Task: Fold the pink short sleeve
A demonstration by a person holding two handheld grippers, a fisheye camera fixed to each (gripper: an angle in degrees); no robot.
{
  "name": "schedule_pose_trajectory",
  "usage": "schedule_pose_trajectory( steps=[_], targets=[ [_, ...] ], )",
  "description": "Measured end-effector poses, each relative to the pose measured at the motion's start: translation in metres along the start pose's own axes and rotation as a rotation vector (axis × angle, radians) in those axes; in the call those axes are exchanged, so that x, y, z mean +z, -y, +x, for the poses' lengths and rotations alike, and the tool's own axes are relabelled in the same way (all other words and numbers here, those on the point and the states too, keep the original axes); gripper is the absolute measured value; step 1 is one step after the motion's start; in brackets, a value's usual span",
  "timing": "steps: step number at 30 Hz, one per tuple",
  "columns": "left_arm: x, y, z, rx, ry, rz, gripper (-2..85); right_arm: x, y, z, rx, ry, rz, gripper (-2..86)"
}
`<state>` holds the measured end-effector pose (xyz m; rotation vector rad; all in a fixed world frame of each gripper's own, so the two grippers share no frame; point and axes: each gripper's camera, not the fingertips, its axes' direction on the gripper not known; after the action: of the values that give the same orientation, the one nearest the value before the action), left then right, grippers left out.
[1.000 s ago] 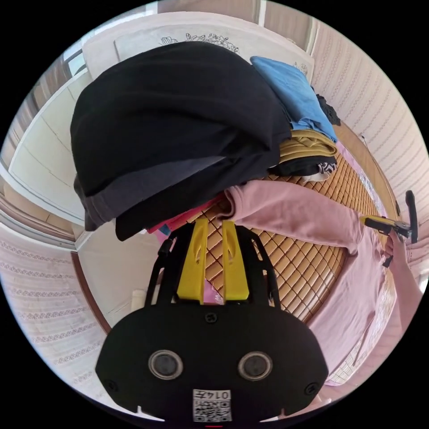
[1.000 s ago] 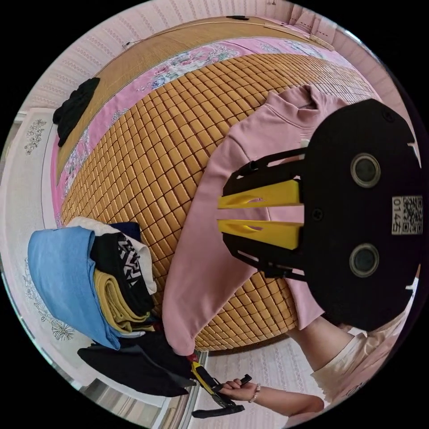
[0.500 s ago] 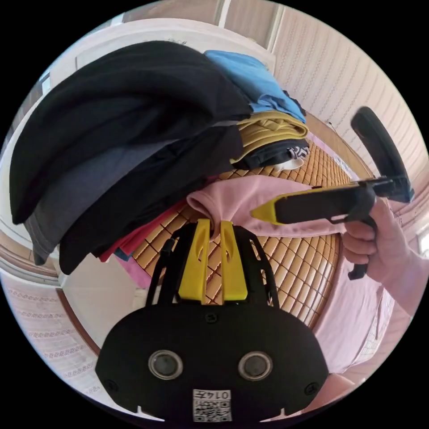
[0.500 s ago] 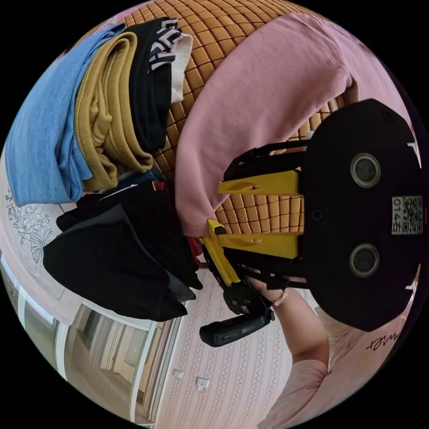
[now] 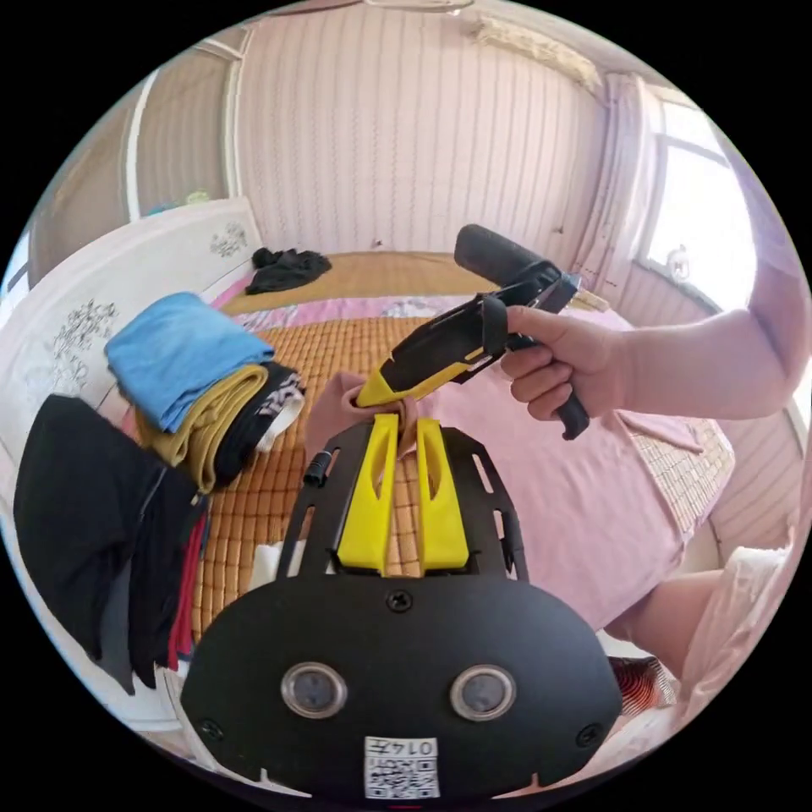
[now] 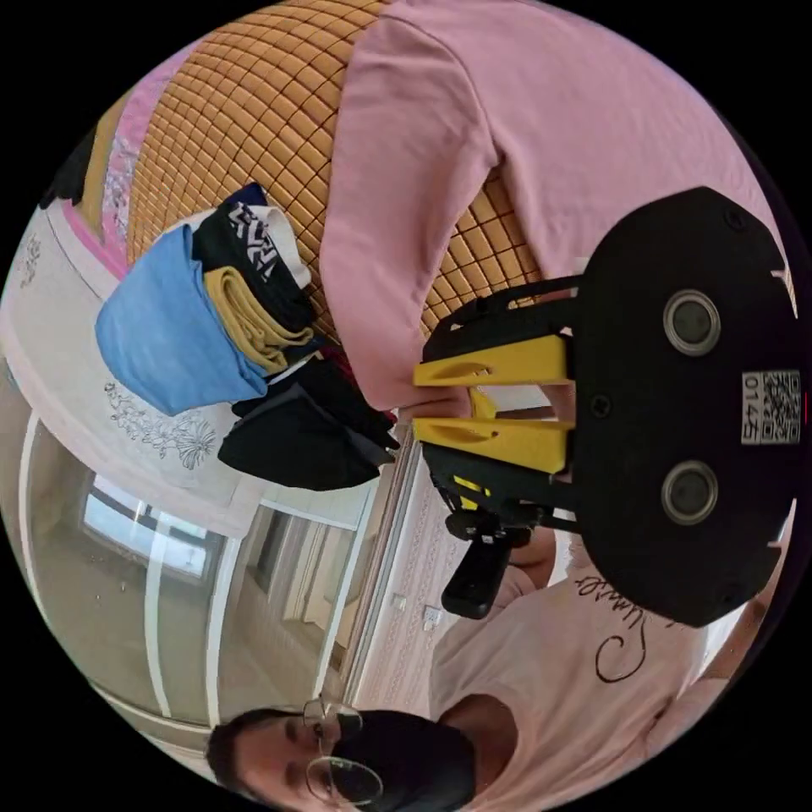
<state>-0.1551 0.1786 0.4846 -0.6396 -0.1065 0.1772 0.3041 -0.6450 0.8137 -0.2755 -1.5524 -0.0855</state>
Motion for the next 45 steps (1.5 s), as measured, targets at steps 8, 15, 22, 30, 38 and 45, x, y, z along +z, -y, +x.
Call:
schedule_pose_trajectory(
  steps=[8, 15, 22, 30, 38, 45],
  targets=[
    [0.005, 0.065, 0.126, 0.286, -0.768, 0.074, 4.3, -0.185, -0.214, -0.032, 0.213, 0.034, 0.326, 5.6],
    [0.076, 0.017, 0.256, 0.53, -1.0, -0.376, 4.7, -0.167, -0.386, 0.0, 0.776, -0.097, 0.356, 5.6],
    [0.114, -0.003, 0.29, 0.675, -1.004, -0.558, 4.3, -0.125, -0.479, 0.02, 1.132, -0.193, 0.248, 5.6],
    [0.148, 0.06, 0.178, 0.45, -0.429, -0.397, 4.1, -0.186, -0.368, 0.012, 0.593, -0.514, 0.279, 6.1],
    [0.202, 0.1, 0.122, 0.334, -0.145, -0.346, 5.3, -0.209, -0.177, 0.056, 0.25, -0.634, 0.342, 13.5],
    [0.25, 0.094, 0.125, 0.287, -0.265, -0.463, 7.7, -0.201, -0.138, 0.104, 0.43, -0.596, 0.2, 3.8]
  ],
)
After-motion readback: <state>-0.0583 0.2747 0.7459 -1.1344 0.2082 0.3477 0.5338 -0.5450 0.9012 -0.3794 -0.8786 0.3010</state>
